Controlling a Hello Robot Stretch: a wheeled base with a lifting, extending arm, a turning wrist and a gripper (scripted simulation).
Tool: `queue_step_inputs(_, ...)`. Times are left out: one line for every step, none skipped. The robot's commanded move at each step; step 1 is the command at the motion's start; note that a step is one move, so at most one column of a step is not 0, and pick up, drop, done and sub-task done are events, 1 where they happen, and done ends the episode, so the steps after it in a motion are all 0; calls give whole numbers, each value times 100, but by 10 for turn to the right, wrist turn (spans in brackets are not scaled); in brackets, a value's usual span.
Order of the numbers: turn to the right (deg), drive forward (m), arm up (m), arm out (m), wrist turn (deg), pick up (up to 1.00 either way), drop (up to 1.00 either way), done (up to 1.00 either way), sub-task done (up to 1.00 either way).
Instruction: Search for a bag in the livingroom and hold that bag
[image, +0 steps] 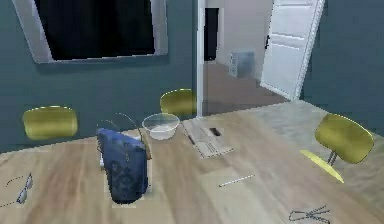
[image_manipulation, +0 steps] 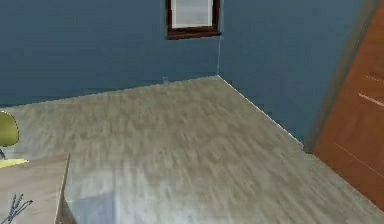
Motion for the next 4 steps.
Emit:
queue_step_inputs(-450,0,0,0,0,0,0,0,0)
queue_step_inputs(-450,0,0,0,0,0,0,0,0)
queue_step_inputs(-180,0,0,0,0,0,0,0,0)
queue_step_inputs(0,0,50,0,0,0,0,0,0)
